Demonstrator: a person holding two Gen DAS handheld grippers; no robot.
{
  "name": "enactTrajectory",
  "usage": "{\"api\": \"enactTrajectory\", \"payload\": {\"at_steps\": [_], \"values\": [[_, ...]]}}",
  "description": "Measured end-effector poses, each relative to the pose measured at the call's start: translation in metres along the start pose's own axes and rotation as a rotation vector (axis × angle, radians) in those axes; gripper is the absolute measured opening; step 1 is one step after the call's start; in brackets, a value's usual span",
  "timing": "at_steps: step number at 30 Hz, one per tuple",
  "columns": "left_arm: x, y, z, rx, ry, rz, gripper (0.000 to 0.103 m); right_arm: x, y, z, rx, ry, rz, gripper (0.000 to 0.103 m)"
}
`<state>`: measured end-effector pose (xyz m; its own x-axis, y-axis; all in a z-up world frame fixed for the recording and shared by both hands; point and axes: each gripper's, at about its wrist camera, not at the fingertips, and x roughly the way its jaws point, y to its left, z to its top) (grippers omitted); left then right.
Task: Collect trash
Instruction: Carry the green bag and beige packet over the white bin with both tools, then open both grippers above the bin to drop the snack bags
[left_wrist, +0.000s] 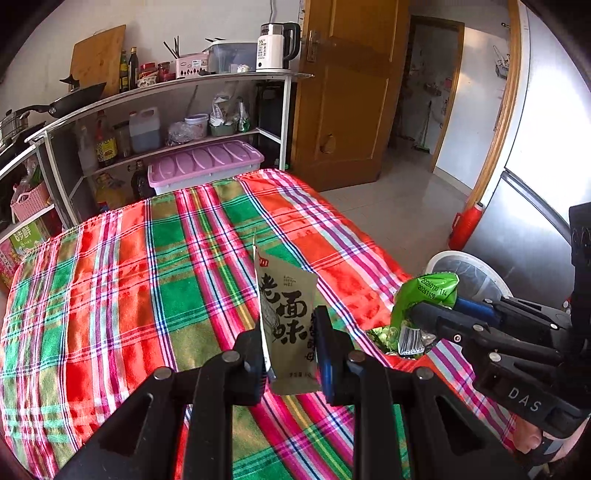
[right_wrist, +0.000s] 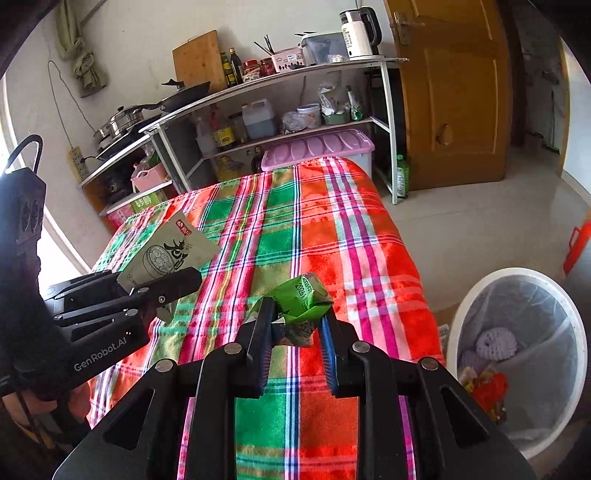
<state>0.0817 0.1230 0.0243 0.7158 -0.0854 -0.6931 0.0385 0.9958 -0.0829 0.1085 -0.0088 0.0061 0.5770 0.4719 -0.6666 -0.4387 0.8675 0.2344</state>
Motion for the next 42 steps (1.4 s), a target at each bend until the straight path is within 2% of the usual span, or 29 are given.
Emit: {"api": "enactTrajectory", "payload": {"at_steps": [12,22,31,34,42], "values": [[0.000,-0.060,0.004,0.060,-0.011,-0.071,0.023,-0.045,-0.046,-0.013,0.063,-0.055,-0.078,0.024],[0.022,-0.143,0.008,0.144,0.003,-0.140,0.024,-0.087,-0.114,-0.028,0.146,-0.088,-0.206,0.024],[0.048,-0.206,0.006,0.219,0.045,-0.200,0.024,-0.104,-0.175,-0.048,0.217,-0.062,-0.311,0.024],[0.061,-0.218,0.005,0.213,0.074,-0.226,0.024,-0.100,-0.192,-0.055,0.236,-0.031,-0.329,0.024],[0.083,-0.239,-0.001,0.235,0.126,-0.228,0.024,-0.082,-0.223,-0.070,0.276,0.029,-0.357,0.024]]}}
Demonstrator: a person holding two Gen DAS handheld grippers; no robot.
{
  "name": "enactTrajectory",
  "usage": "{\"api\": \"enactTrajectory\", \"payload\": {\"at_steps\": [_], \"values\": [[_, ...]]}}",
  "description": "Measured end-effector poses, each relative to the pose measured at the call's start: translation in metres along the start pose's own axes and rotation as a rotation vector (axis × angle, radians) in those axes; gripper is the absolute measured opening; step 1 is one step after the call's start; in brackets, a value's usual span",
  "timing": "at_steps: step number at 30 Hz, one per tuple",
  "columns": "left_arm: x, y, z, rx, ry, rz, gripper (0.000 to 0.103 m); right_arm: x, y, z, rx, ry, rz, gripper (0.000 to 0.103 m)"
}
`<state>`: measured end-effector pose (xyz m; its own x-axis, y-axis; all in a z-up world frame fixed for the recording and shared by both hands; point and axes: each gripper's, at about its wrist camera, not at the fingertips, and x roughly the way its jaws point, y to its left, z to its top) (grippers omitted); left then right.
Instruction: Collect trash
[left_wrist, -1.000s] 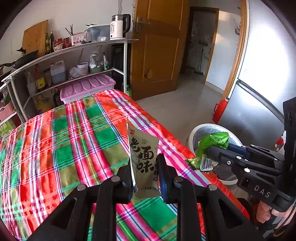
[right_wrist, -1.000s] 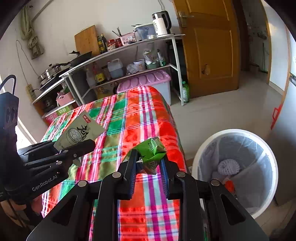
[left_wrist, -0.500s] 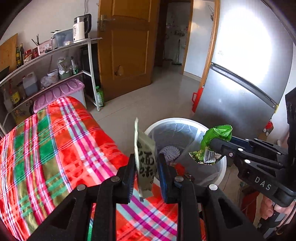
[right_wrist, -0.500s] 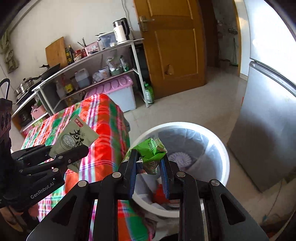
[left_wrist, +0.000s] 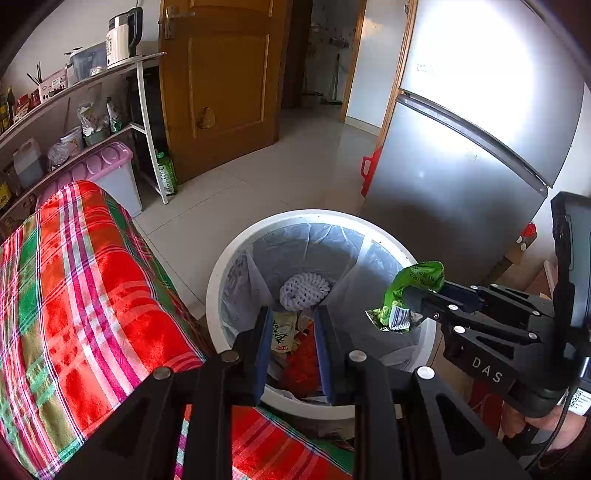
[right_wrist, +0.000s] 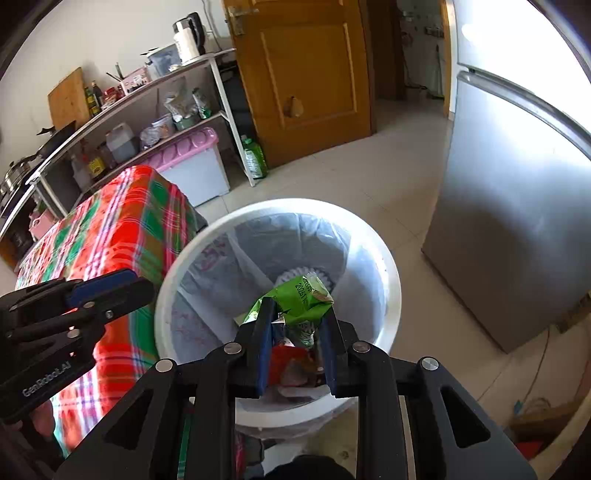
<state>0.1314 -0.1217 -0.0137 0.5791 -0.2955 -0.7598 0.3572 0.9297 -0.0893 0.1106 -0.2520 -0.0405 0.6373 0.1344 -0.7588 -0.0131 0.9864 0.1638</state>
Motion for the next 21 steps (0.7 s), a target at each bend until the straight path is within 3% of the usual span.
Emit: {"api": "enactTrajectory", "payload": {"at_steps": [2,7,11,17,21], "values": [[0.003,-0.001,0.000,-0.002,0.005,0.001,0.025,0.006,-0.004,-0.001,0.009,0.013,0.009,0.025],[0.007,0.002,-0.001,-0.020,0.015,0.001,0.043,0.015,-0.008,-0.004,0.009,0.045,-0.011,0.027],[0.009,0.000,-0.002,-0.014,0.019,0.014,0.045,0.017,-0.008,-0.004,0.016,0.045,-0.016,0.049],[0.002,0.000,-0.002,-0.026,0.006,0.003,0.049,0.009,-0.008,-0.005,0.026,0.029,-0.021,0.049],[-0.013,-0.002,-0.005,-0.020,-0.025,0.018,0.058,-0.007,-0.005,-0.006,0.028,-0.003,-0.029,0.049]]}}
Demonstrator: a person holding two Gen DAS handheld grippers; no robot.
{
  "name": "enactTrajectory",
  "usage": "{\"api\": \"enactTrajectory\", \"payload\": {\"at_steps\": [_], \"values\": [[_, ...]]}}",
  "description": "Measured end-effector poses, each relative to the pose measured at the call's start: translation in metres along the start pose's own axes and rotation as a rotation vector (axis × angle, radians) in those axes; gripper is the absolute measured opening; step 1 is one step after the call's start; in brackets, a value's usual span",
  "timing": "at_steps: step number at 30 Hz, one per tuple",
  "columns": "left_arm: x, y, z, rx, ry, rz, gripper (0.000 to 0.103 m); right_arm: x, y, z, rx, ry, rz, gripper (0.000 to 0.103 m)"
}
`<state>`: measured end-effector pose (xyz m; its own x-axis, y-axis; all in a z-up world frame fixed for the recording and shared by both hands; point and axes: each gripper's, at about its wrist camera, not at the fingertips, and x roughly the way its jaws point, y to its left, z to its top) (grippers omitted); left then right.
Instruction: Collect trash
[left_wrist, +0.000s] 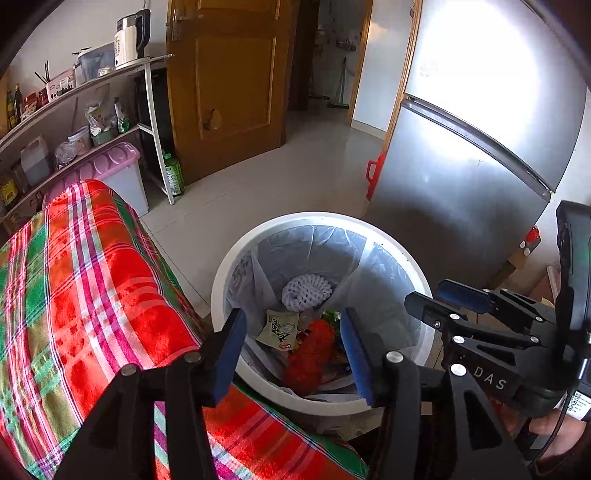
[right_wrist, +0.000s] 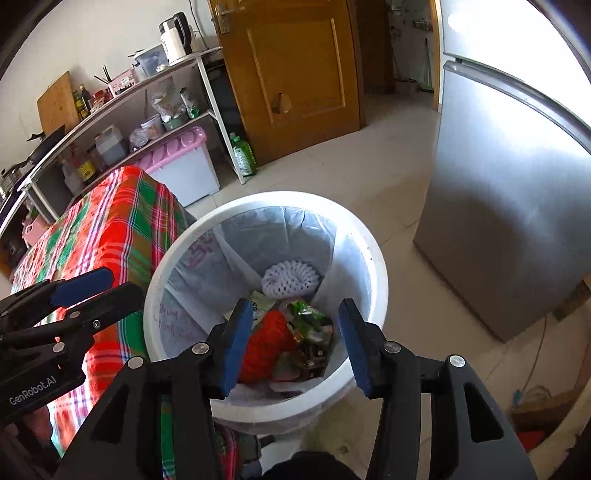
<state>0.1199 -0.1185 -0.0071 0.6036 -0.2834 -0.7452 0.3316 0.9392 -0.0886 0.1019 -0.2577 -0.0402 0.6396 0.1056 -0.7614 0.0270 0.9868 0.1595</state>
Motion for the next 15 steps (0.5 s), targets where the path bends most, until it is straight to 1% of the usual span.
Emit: {"api": "enactTrajectory", "payload": {"at_steps": [3,7,10,12,15], "values": [[-0.013,-0.001,-0.003,-0.005,-0.023,0.022,0.063,-0.015,0.004,-0.002,-0.001,-0.031,-0.013,0.049],[-0.032,0.002,-0.009,-0.020,-0.064,0.035,0.067,-0.036,0.010,-0.009,-0.003,-0.076,-0.042,0.049],[-0.047,0.003,-0.015,-0.021,-0.096,0.071,0.069,-0.052,0.015,-0.016,0.004,-0.107,-0.049,0.049],[-0.056,0.003,-0.020,-0.021,-0.122,0.092,0.074,-0.060,0.018,-0.020,-0.001,-0.129,-0.058,0.049],[-0.066,0.006,-0.026,-0.027,-0.144,0.110,0.075,-0.072,0.025,-0.026,-0.002,-0.157,-0.079,0.049]]}}
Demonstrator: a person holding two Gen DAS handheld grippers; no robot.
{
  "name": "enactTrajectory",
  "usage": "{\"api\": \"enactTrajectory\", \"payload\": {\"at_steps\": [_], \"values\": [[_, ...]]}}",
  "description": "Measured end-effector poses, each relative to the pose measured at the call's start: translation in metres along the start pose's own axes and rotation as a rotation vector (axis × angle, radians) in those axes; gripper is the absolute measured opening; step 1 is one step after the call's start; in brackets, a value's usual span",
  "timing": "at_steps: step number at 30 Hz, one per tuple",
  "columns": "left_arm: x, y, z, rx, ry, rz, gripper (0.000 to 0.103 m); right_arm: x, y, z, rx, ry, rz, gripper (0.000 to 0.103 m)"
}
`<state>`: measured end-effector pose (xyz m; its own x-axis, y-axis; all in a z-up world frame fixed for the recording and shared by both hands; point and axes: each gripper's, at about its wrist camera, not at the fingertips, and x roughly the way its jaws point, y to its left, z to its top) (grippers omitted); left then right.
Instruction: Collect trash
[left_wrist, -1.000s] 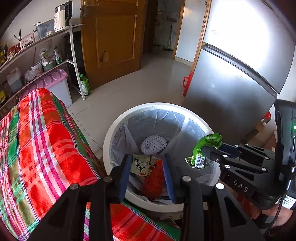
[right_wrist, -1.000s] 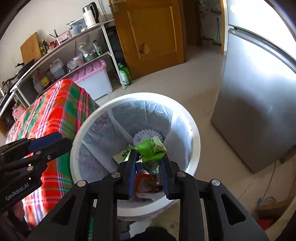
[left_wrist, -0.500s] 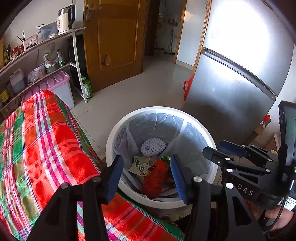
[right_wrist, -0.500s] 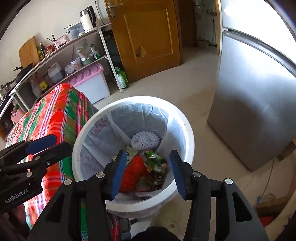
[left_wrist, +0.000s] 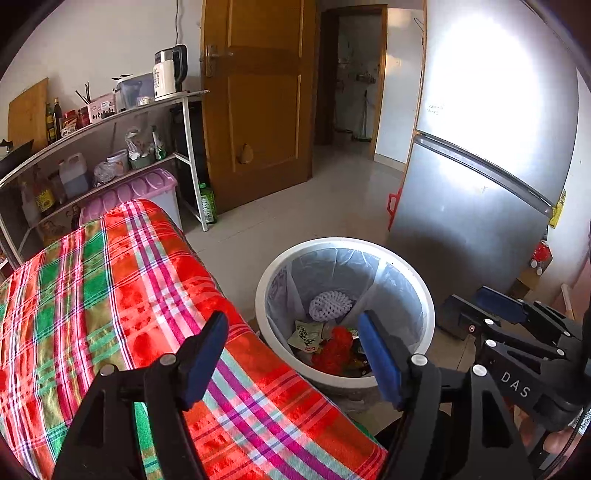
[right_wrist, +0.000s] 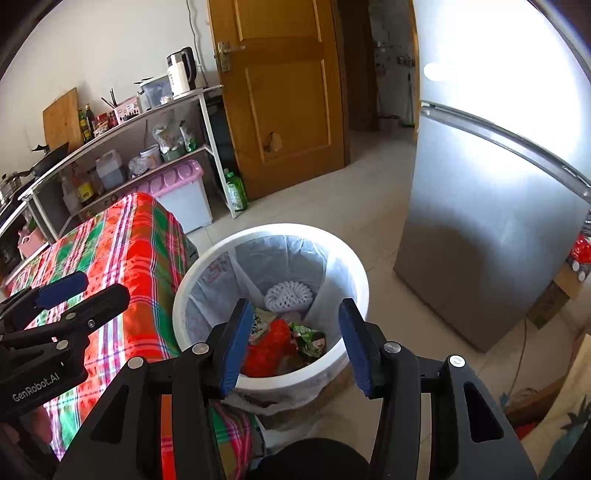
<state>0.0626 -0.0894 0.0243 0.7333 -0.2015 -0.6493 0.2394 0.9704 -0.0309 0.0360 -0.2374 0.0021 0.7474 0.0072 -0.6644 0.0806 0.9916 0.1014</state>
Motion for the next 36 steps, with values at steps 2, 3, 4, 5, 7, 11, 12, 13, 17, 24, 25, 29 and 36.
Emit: {"api": "enactTrajectory", "payload": {"at_steps": [2,3,4,5,7,11,12,13,17,24,25,29,36], "values": [[-0.005,0.002,-0.004,-0.005,-0.005,0.009,0.075,-0.006,0.004,-0.004,-0.003,-0.011,-0.001,0.049],[-0.008,0.003,-0.005,-0.004,-0.011,0.017,0.075,-0.008,0.005,-0.005,-0.007,-0.015,-0.004,0.049],[-0.011,0.003,-0.007,-0.003,-0.015,0.022,0.075,-0.010,0.008,-0.007,-0.013,-0.019,-0.010,0.049],[-0.013,0.004,-0.008,-0.006,-0.016,0.027,0.075,-0.012,0.010,-0.009,-0.020,-0.022,-0.015,0.049],[-0.018,0.007,-0.011,-0.016,-0.025,0.028,0.076,-0.015,0.014,-0.012,-0.024,-0.023,-0.015,0.049],[-0.023,0.010,-0.015,-0.028,-0.038,0.055,0.077,-0.018,0.019,-0.017,-0.032,-0.025,-0.020,0.049],[-0.023,0.010,-0.015,-0.032,-0.038,0.055,0.077,-0.019,0.020,-0.018,-0.033,-0.026,-0.022,0.049],[-0.024,0.011,-0.015,-0.034,-0.040,0.052,0.077,-0.019,0.021,-0.019,-0.033,-0.026,-0.022,0.049],[-0.025,0.012,-0.017,-0.044,-0.042,0.062,0.077,-0.021,0.023,-0.021,-0.036,-0.029,-0.015,0.049],[-0.025,0.012,-0.017,-0.055,-0.043,0.070,0.077,-0.022,0.027,-0.022,-0.039,-0.031,-0.007,0.049],[-0.025,0.012,-0.018,-0.055,-0.044,0.072,0.077,-0.022,0.027,-0.022,-0.039,-0.032,-0.005,0.049],[-0.025,0.011,-0.018,-0.053,-0.040,0.076,0.077,-0.023,0.029,-0.022,-0.045,-0.038,-0.010,0.049],[-0.025,0.012,-0.017,-0.055,-0.036,0.073,0.077,-0.024,0.030,-0.022,-0.043,-0.042,-0.007,0.049]]}}
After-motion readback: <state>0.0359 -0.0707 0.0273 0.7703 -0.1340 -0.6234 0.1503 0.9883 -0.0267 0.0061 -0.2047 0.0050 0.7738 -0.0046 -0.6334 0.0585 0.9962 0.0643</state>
